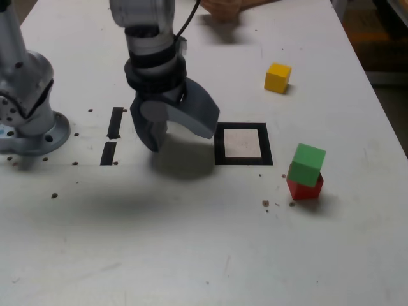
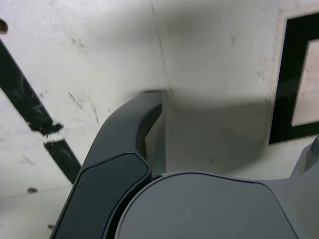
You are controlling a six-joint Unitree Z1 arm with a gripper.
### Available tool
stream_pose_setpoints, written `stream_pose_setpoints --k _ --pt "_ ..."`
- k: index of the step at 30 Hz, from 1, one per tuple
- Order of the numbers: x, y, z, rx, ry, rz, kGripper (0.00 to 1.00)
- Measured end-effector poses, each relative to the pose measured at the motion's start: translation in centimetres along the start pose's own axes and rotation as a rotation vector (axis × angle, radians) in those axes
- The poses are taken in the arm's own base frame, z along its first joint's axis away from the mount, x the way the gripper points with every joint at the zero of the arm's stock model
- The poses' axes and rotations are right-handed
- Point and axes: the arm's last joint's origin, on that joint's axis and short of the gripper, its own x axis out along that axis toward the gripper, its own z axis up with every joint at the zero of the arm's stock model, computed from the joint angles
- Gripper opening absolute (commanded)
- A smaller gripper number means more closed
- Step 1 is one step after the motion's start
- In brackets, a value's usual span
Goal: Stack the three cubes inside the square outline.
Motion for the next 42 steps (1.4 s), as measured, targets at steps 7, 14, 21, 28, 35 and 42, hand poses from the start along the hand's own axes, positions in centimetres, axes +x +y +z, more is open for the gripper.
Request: stream_pose_setpoints --k 7,14,21,28,35,42 --pt "-3.9 -1.2 3.0 0.065 0.035 0.008 0.98" --pt "-4.6 -3.2 6.7 0.149 0.194 -0.01 0.98" --pt "-4.7 -5.3 10.6 0.209 0.309 -0.022 0.97" --pt "-6.6 -6.0 14.6 0.223 0.217 0.002 0.96" --pt "-9.0 -6.2 17.7 0.227 0.126 0.011 0.96" --pt "-10.3 -6.5 21.0 0.224 0.006 0.0 0.96"
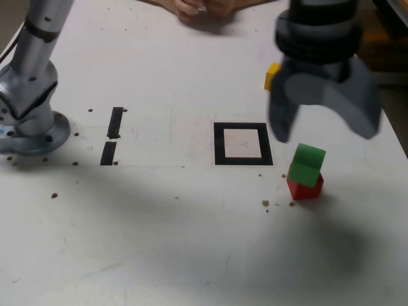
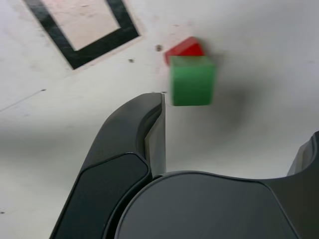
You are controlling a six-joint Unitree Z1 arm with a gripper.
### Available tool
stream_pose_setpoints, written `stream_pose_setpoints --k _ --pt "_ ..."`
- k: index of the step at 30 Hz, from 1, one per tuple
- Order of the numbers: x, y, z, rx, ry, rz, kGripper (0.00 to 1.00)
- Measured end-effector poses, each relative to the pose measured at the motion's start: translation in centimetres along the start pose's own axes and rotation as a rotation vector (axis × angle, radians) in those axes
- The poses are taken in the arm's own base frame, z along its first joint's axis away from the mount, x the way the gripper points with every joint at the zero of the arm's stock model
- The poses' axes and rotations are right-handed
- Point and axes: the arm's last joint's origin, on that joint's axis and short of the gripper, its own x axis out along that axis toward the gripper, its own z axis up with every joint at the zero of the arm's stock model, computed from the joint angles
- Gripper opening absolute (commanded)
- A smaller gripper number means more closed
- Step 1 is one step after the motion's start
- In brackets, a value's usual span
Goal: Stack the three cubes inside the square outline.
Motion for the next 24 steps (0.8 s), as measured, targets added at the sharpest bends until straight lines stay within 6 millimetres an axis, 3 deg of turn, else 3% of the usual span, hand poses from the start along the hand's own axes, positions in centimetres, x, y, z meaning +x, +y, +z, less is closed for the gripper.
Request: stream_pose_setpoints --k 6,24 --pt "2.4 0.1 1.1 -0.001 0.052 -0.011 0.96" --pt "7.3 0.3 1.4 -0.021 0.191 -0.032 0.95"
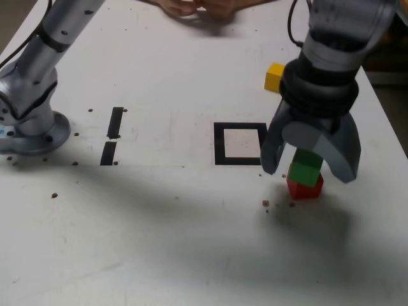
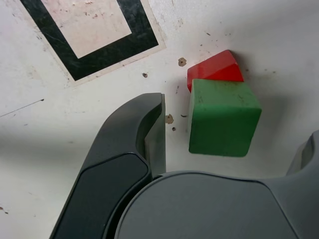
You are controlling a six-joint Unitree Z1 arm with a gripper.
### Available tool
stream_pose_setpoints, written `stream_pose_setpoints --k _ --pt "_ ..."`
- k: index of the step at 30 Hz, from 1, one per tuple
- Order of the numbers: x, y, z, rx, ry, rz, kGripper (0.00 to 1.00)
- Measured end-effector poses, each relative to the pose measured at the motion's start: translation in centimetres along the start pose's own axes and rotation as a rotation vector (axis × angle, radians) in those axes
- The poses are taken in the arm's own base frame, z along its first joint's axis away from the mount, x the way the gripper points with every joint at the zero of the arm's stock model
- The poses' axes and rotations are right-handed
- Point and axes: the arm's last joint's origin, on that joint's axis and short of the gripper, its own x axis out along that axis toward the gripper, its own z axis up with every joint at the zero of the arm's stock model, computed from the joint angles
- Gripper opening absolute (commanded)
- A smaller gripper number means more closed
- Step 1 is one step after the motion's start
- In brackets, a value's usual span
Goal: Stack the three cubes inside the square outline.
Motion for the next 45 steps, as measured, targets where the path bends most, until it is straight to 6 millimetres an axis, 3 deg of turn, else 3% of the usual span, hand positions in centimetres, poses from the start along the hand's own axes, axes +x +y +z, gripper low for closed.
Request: stream_pose_setpoints --k 5,8,17,21,25,37,45 --pt "0.6 0.1 0.5 -0.005 -0.006 -0.005 0.89" --pt "1.2 0.1 0.7 -0.02 0.005 -0.01 0.79" --pt "1.9 0.5 0.8 -0.06 0.014 0.014 0.18" --pt "2.1 0.6 0.9 -0.059 0.011 0.023 0.04" --pt "1.9 0.6 0.6 -0.056 0.009 0.031 0.0" --pt "0.0 0.5 -2.6 -0.054 0.014 0.051 0.0" --pt "-0.6 0.2 -2.0 -0.036 -0.046 0.064 0.0"
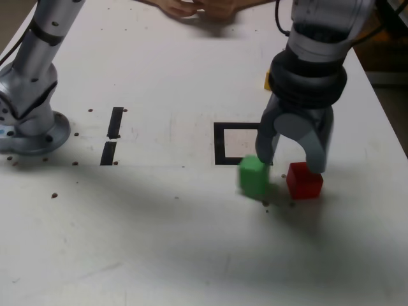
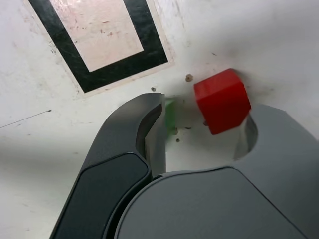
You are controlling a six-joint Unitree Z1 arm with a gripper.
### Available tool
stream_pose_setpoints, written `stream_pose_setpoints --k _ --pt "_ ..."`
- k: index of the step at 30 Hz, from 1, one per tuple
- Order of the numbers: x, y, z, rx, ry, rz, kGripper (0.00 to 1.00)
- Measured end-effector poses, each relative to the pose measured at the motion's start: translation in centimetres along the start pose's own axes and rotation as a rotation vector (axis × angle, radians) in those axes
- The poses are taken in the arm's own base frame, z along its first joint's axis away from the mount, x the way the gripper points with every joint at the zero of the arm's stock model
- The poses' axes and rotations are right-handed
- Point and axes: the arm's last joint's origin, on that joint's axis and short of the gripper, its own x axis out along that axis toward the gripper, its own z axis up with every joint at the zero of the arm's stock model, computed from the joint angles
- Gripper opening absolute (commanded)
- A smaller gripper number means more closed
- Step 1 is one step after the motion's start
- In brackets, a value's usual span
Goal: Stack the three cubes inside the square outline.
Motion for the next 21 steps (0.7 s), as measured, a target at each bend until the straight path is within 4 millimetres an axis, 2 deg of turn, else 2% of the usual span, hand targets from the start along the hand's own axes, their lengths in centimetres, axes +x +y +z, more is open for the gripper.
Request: stream_pose_setpoints --k 6,11,13,18,19,21 --pt "-0.5 0.0 0.0 0.002 -0.019 0.013 0.0" --pt "-2.1 -0.1 -1.2 -0.004 -0.045 0.038 0.03" --pt "-2.7 -0.2 -1.6 -0.008 -0.062 0.042 0.15" --pt "-2.5 -0.3 -1.4 -0.018 -0.084 0.019 0.68" --pt "-2.4 -0.4 -1.4 -0.019 -0.088 0.009 0.76" --pt "-2.0 -0.5 -1.3 -0.019 -0.09 -0.017 0.86"
